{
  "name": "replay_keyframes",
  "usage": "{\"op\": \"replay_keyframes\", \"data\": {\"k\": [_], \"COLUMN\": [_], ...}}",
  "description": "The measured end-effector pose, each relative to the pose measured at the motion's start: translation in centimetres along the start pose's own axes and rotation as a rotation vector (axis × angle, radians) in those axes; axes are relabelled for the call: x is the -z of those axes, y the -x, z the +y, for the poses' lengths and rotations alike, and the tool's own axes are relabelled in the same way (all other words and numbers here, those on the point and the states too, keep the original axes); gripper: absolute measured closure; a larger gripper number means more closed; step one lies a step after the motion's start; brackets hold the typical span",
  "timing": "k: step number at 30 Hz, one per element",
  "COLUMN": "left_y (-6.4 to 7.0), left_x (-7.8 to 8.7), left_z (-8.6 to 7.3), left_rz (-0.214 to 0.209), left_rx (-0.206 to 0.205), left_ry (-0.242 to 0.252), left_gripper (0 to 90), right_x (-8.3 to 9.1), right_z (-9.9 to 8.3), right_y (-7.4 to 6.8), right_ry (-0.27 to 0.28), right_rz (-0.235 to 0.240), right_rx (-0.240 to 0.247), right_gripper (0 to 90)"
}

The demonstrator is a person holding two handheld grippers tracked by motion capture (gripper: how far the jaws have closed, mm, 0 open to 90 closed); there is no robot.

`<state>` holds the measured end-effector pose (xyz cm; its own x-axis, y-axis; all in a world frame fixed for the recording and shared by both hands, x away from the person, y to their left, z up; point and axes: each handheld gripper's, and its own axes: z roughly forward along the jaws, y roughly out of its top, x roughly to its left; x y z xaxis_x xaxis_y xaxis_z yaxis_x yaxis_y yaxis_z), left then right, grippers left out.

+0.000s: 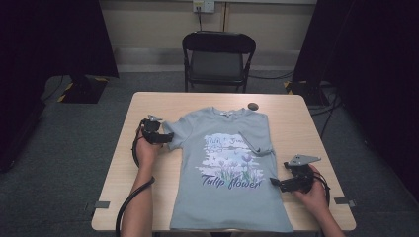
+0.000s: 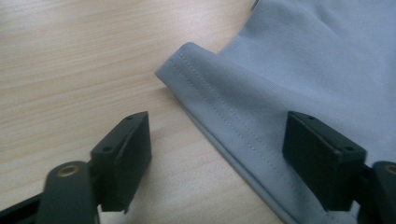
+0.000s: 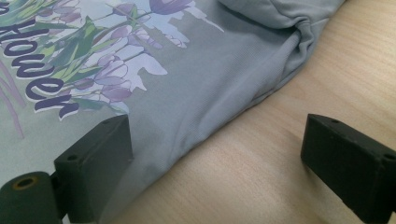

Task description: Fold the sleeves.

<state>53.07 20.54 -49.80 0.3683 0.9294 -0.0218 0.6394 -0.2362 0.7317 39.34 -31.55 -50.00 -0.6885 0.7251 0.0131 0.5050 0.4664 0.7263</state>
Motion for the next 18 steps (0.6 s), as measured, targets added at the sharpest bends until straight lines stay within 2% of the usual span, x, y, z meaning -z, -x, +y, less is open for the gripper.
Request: {"op": "replay_keyframes", "data": {"k": [3,6,11,15,18], "left_y": [0.1,0.4,0.9,1.2,1.6], "left_x": [0.1,0.2,0.2,0.4,0.5], "left_z": [0.0,-0.1,0.0,0.3,0.5], "left_rz": [0.001,-0.021,-0.053,-0.073,-0.064], "left_rx": [-0.002,-0.014,-0.025,-0.028,-0.03], "left_ry": [-0.001,0.02,0.024,-0.005,-0.028], "left_gripper": [31.0,45.2,61.1,77.2,81.2], "right_x": [0.0,0.0,0.0,0.0,0.0], "right_z": [0.0,0.0,0.0,0.0,0.0], "right_y": [0.0,0.0,0.0,0.0,0.0], "right_ry": [0.0,0.0,0.0,0.0,0.0], "right_rz": [0.0,0.0,0.001,0.002,0.003], "right_rx": [0.0,0.0,0.001,0.002,0.003], "right_gripper": [8.0,8.0,8.0,8.0,8.0]}}
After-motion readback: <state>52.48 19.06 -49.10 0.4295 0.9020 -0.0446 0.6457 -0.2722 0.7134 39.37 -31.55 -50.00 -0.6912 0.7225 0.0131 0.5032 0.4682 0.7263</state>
